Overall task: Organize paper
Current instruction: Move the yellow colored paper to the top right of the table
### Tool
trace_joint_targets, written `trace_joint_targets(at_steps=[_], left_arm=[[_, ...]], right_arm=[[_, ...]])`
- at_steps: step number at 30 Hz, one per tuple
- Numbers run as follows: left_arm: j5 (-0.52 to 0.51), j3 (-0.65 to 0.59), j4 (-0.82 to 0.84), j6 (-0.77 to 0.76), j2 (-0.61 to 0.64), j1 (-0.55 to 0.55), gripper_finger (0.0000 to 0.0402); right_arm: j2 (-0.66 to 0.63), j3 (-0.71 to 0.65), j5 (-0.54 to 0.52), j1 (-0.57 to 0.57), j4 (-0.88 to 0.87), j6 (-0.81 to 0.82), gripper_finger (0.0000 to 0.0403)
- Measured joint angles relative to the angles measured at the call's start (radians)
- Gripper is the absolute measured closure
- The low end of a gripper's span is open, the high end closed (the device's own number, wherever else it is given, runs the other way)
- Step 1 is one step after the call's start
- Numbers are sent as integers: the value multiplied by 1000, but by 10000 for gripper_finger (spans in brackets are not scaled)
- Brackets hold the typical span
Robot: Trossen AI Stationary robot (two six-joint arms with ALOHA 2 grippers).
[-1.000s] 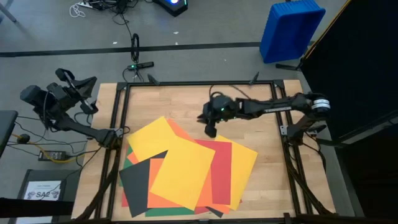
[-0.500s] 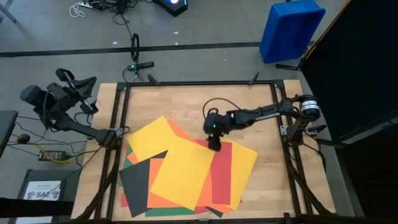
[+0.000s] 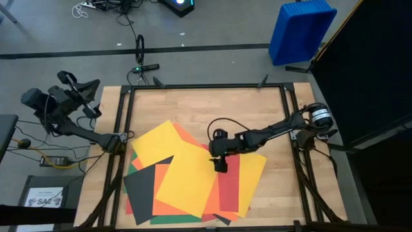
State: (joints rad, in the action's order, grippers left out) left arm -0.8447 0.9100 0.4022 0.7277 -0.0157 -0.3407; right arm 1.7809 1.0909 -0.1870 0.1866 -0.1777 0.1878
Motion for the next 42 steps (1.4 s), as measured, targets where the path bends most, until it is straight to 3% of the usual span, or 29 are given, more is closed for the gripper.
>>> trace_joint_targets(at_steps=[10,29,42], left_arm=[[0,0,-1,0,0,0,401],[0,0,-8,0,0,0,401],[0,0,-7,0,0,0,401]], right_arm=[[164,38,33,-8,-5,-26,116],[163,38,101,-68,-15,22,143],[163,38,112,-67,-16,21,201]])
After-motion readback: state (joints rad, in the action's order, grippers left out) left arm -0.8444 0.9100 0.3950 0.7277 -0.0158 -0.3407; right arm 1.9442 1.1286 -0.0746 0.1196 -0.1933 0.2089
